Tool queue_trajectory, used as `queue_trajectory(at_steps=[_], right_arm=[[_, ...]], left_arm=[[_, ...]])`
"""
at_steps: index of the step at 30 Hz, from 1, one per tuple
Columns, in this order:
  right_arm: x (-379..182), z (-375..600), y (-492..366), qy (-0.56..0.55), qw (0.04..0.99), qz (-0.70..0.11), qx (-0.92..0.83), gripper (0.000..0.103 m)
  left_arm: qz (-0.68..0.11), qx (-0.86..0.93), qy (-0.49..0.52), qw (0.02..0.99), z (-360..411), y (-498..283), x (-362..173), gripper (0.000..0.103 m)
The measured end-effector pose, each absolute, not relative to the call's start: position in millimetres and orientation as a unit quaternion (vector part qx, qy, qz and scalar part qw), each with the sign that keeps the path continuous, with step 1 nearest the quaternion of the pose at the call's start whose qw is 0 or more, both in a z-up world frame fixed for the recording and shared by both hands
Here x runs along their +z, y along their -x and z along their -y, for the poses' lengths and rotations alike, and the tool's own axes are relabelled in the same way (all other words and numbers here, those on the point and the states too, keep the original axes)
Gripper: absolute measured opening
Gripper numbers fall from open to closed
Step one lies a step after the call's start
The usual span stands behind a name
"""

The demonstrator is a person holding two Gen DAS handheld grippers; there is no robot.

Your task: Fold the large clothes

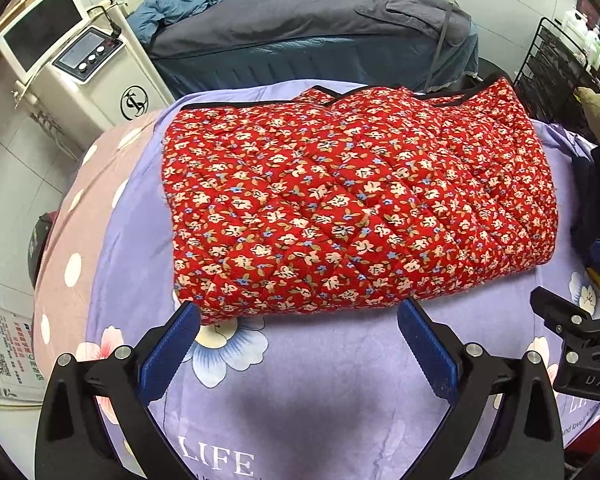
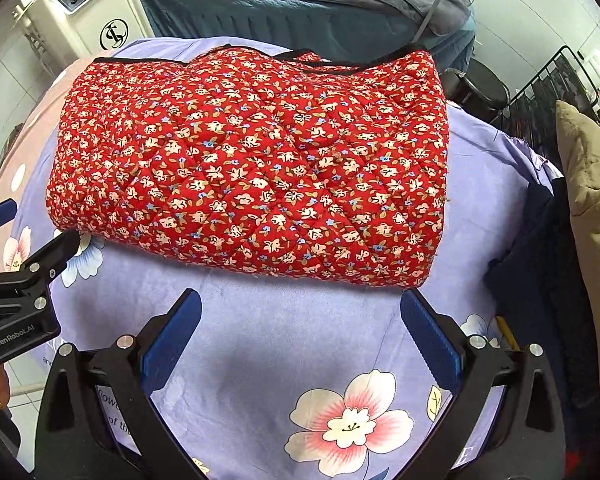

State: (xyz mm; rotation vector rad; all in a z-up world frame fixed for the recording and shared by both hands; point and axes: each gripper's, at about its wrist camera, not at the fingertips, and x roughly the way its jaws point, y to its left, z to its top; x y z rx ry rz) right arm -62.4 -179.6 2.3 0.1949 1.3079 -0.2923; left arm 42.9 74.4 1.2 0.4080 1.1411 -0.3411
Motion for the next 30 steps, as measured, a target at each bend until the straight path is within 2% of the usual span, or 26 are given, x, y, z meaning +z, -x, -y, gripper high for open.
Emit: queue_trajectory(at_steps=[30], right_arm=[[1.7, 179.7, 62.8, -0.08, 0.781, -0.605, -0.132, 0.098]], left_arm=[[-0.532, -0.139, -0.195, 0.813, -79.2, -44.1, 2.4, 0.097]])
